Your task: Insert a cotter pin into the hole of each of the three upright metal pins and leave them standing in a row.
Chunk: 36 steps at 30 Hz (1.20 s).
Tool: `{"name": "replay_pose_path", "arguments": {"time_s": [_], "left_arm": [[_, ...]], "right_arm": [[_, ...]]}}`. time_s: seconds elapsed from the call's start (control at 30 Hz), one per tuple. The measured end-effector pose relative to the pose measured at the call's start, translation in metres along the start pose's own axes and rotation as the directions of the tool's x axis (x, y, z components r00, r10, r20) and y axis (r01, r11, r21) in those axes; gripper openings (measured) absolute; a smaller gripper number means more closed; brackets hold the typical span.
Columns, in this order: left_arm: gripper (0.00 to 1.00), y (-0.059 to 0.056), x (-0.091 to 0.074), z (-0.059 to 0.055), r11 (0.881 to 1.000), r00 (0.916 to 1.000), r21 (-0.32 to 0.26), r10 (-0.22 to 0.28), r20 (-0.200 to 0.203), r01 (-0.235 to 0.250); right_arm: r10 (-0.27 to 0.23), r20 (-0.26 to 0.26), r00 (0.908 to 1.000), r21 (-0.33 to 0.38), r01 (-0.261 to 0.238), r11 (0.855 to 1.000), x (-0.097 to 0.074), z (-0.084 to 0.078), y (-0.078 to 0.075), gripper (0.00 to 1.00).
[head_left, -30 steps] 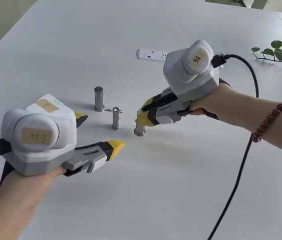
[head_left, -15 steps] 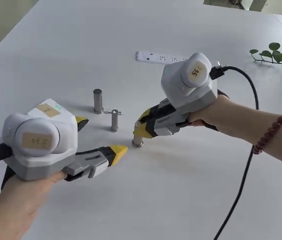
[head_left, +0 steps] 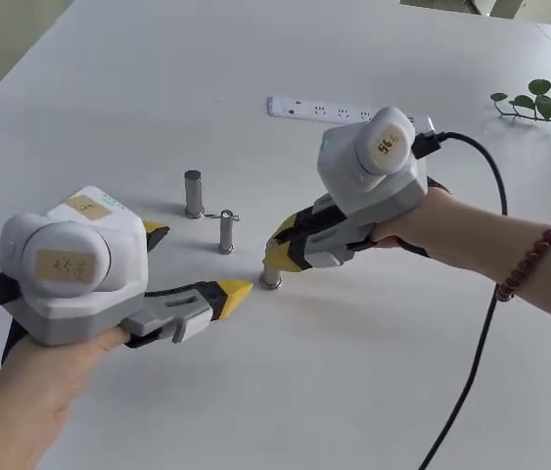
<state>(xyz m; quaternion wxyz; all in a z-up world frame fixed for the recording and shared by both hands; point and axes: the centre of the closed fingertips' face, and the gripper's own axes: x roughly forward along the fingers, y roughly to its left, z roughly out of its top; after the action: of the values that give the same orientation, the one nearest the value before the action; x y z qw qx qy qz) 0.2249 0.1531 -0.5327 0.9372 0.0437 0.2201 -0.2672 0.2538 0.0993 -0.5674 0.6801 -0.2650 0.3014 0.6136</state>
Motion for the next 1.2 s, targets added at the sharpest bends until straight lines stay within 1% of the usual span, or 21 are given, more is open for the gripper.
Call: {"name": "replay_pose_path", "arguments": {"time_s": [0.2, 0.23, 0.27, 0.3, 0.37, 0.4, 0.47, 0.5, 0.53, 0.63, 0.73, 0.83, 0.93, 1.03, 1.07, 1.2], "left_arm": [[0.69, 0.000, 0.001, -0.001, 1.000, 1.0000, -0.004, -0.001, -0.003, 0.001], [0.70, 0.000, 0.001, -0.001, 1.000, 1.0000, -0.005, -0.002, -0.004, 0.002], [0.70, -0.001, 0.001, -0.001, 1.000, 1.0000, -0.006, -0.002, -0.004, 0.002], [0.71, 0.000, 0.001, -0.001, 1.000, 1.0000, -0.007, -0.001, -0.004, 0.001], [0.73, 0.002, 0.001, 0.001, 1.000, 0.9999, -0.009, 0.012, 0.005, -0.012], [0.76, 0.003, 0.001, 0.001, 1.000, 0.9999, -0.010, 0.014, 0.008, -0.014], [0.77, 0.004, 0.001, 0.001, 1.000, 0.9998, -0.016, 0.016, 0.009, -0.016], [0.78, 0.004, 0.001, 0.001, 1.000, 0.9997, -0.018, 0.021, 0.009, -0.021], [0.79, 0.005, 0.001, 0.001, 1.000, 0.9996, -0.017, 0.025, 0.009, -0.025], [0.80, 0.006, 0.000, 0.003, 0.999, 0.9995, -0.022, 0.028, 0.016, -0.028], [0.82, 0.006, 0.000, 0.004, 0.999, 0.9994, -0.021, 0.030, 0.019, -0.029], [0.84, 0.005, 0.000, 0.006, 0.999, 0.9992, -0.026, 0.030, 0.027, -0.029], [0.86, 0.005, -0.001, 0.008, 0.999, 0.9990, -0.023, 0.031, 0.033, -0.030], [0.90, 0.004, 0.000, 0.010, 0.999, 0.9986, -0.027, 0.031, 0.042, -0.030], [0.91, 0.004, 0.000, 0.010, 0.999, 0.9987, -0.026, 0.030, 0.042, -0.029], [0.93, 0.003, 0.001, 0.009, 1.000, 0.9990, -0.019, 0.025, 0.036, -0.025]], "right_arm": [[0.000, -0.001, 1.0000, -0.002, 0.000, 1.000, -0.001, -0.001, 0.001, 0.09], [0.005, -0.002, 1.0000, 0.019, -0.005, 1.000, 0.000, -0.001, 0.001, 0.09], [0.012, -0.002, 0.9999, 0.058, -0.012, 0.998, 0.000, -0.001, 0.002, 0.09], [0.018, -0.002, 0.9998, 0.067, -0.017, 0.998, 0.000, -0.002, 0.000, 0.10], [0.006, 0.008, 0.9999, 0.064, -0.007, 0.998, -0.001, -0.002, -0.001, 0.13], [0.007, 0.012, 0.9999, 0.069, -0.008, 0.998, -0.002, -0.001, 0.001, 0.16], [0.025, 0.021, 0.9995, 0.098, -0.026, 0.995, -0.004, 0.000, 0.005, 0.21], [0.031, 0.017, 0.9994, 0.119, -0.033, 0.992, -0.004, -0.001, 0.006, 0.24], [0.024, 0.022, 0.9995, 0.134, -0.026, 0.991, -0.007, 0.000, 0.005, 0.25], [0.021, 0.044, 0.9988, 0.146, -0.027, 0.989, -0.018, 0.003, 0.008, 0.26], [0.018, 0.056, 0.9983, 0.164, -0.027, 0.986, -0.028, 0.004, 0.006, 0.28], [0.004, 0.060, 0.9982, 0.169, -0.014, 0.986, -0.038, 0.002, 0.002, 0.28], [-0.018, 0.052, 0.9985, 0.184, 0.008, 0.983, -0.048, -0.003, -0.003, 0.29], [-0.042, 0.049, 0.9979, 0.215, 0.031, 0.976, -0.053, -0.008, -0.009, 0.28], [-0.065, 0.046, 0.9968, 0.224, 0.053, 0.973, -0.055, -0.010, -0.012, 0.28], [-0.103, 0.008, 0.9947, 0.234, 0.098, 0.967, -0.058, -0.021, -0.021, 0.26]]}}
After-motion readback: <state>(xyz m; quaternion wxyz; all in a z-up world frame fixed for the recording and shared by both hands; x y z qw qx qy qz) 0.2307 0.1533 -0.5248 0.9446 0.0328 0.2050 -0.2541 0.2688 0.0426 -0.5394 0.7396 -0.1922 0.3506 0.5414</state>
